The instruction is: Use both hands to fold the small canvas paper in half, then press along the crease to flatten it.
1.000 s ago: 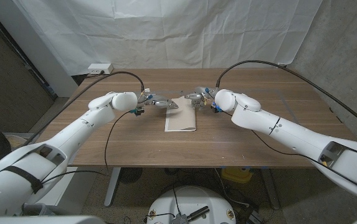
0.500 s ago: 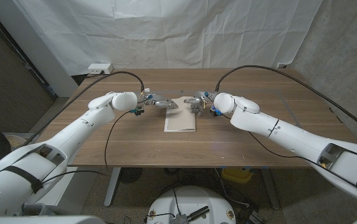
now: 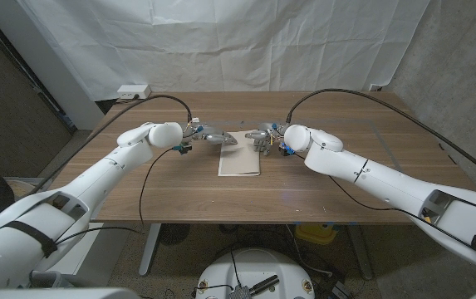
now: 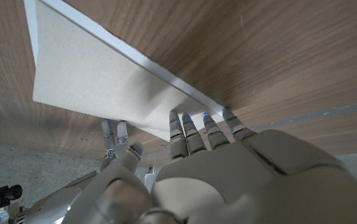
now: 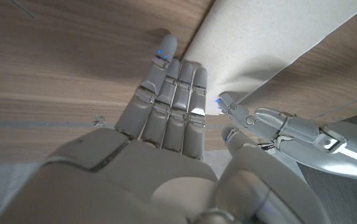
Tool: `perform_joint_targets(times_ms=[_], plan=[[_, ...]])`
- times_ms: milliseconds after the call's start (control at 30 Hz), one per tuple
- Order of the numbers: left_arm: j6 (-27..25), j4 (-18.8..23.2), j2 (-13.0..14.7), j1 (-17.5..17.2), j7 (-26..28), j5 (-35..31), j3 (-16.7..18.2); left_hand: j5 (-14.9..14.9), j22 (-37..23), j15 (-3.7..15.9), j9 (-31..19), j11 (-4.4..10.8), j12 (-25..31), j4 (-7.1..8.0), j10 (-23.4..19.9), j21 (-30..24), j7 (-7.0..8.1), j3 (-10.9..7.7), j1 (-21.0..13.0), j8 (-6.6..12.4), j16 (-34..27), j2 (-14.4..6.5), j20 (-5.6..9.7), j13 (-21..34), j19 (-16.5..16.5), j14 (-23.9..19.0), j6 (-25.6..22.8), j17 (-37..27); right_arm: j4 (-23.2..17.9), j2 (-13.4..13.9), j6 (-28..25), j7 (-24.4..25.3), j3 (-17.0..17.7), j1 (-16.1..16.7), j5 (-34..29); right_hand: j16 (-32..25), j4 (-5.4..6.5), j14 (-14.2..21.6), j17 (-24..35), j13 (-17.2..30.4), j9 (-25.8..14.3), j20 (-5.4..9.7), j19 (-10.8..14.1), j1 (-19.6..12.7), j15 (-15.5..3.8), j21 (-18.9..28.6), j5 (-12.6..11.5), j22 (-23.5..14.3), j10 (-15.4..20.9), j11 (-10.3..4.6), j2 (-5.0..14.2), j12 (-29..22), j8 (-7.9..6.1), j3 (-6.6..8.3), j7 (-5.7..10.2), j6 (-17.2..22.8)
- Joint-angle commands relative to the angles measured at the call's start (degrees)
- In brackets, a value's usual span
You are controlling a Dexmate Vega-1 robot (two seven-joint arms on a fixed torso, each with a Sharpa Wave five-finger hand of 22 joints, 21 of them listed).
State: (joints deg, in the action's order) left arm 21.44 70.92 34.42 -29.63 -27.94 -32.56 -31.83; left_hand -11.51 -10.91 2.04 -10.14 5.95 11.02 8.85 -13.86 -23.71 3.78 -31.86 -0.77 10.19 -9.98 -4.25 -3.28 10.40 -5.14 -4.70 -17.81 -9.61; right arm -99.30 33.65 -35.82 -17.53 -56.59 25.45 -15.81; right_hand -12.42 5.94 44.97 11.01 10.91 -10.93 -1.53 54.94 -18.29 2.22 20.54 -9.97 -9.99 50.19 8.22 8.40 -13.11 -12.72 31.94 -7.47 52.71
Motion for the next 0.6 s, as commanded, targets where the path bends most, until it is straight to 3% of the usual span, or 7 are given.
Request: perform_joint_targets(times_ms=[33,600], plan=[[0.69,-0.85,-0.14,0.41,0.31,0.00,-0.19,-0.34,-0.21,2.93,0.07,-0.30,0.30,-0.11,-0.12,0.05,-0.08,0.28,-0.30,0.33,-0.35,-0.57,0.37,0.03,0.08,-0.26,0.22,-0.16,-1.86,1.14,-0.86,1.03,-0.36,-0.36,-0.96,0.18,0.41,0.03,-0.11,0.09,-0.10,-0.02,0.06,0.58,-0.01,-0.12,-0.21,-0.23,0.26,0.21,-0.12,0.22,0.25,0.14,-0.11,0.30],[1.60,-2.67,-0.89,1.54,0.48,-0.15,-0.75,-0.35,-0.22,2.96,0.07,-0.42,0.30,-0.09,-0.10,0.17,-0.11,0.36,-0.30,0.32,-0.33,-0.64,0.37,0.03,0.07,-0.23,0.27,-0.16,-10.51,4.23,-2.62,2.55,1.54,1.63,-3.56,0.26,0.18,1.12,-0.32,0.09,-0.10,0.19,1.00,0.68,-0.29,-0.09,-0.28,-0.25,0.89,0.02,-0.18,0.37,0.35,0.57,0.32,0.71]])
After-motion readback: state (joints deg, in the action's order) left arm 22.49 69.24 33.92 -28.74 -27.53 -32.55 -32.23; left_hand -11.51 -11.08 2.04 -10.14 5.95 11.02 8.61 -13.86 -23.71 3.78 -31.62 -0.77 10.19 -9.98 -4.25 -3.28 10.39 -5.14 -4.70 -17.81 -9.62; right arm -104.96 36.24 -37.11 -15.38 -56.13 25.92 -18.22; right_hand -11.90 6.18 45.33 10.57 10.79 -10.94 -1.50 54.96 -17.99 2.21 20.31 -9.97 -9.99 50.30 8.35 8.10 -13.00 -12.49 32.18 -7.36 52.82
